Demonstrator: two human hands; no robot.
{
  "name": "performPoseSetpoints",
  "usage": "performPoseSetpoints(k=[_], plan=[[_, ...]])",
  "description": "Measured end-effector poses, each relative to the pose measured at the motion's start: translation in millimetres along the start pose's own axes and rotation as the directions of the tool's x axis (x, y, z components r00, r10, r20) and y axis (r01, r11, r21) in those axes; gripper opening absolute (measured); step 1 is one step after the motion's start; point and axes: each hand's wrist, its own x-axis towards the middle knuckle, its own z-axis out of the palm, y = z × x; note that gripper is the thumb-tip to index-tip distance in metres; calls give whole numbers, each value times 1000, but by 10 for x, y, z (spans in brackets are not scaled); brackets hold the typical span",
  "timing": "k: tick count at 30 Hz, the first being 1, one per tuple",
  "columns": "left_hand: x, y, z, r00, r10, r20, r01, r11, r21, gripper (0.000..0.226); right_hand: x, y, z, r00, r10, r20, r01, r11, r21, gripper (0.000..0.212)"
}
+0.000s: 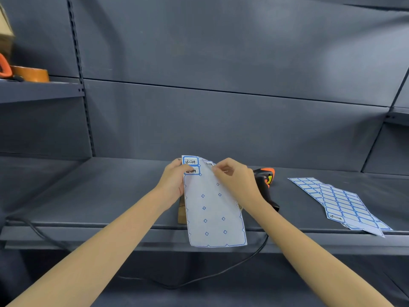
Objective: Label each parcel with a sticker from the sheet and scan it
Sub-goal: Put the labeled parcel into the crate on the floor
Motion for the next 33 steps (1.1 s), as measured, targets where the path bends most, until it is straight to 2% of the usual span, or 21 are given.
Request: performPoseSetpoints(k=[3, 5, 9, 11, 14, 15, 17, 18, 19, 21, 23, 25, 29, 33], plan=[[2, 0, -2, 1000, -12, 24, 12, 1000, 9, 9, -42, -23, 43, 984, -151, 96, 170, 957, -234, 9], [-3, -14, -5, 1000, 8, 25, -10, 997, 70, 20, -66, -47, 48, 963, -233, 138, 267, 898, -350, 13], [4, -51, 24, 995, 61, -84, -50, 991, 123, 25, -91, -79, 57, 935, -313, 167, 355, 824, -442, 16], [13, -58, 29, 990, 80, -118, -63, 987, 145, 25, -83, -64, 61, 958, -248, 148, 284, 897, -338, 13], [18, -46, 4, 984, 95, -150, -73, 987, 143, 22, -32, -66, 46, 999, -43, 31, 43, 999, 7, 8], [17, -33, -12, 982, 94, -161, -74, 989, 131, 20, 1, -60, 25, 998, 55, 4, -55, 979, 196, 7], [13, 11, -70, 979, 86, -184, -74, 995, 74, 14, 63, -30, -38, 971, 236, 21, -207, 801, 561, 8], [9, 41, -113, 978, 83, -189, -76, 996, 42, 13, 89, -2, -80, 957, 288, 17, -232, 733, 640, 9], [5, 75, -166, 978, 83, -190, -82, 997, 17, 14, 107, 35, -118, 948, 319, 0, -245, 726, 643, 9], [-7, 154, -283, 977, 92, -193, -94, 996, -5, 14, 127, 137, -165, 947, 314, -62, -237, 818, 524, 9], [-16, 230, -422, 974, 99, -206, -106, 994, -23, 14, 110, 227, -176, 968, 221, -116, -178, 936, 302, 9], [-13, 288, -570, 970, 107, -218, -118, 992, -39, 15, 68, 297, -151, 989, 96, -108, -90, 994, 58, 9], [-20, 333, -823, 953, 105, -284, -93, 994, 57, 22, -6, 361, -51, 993, -82, 89, 100, 968, -231, 14], [-54, 323, -921, 953, 74, -294, -63, 997, 47, 30, 7, 315, 13, 947, -118, 298, 248, 860, -447, 8]])
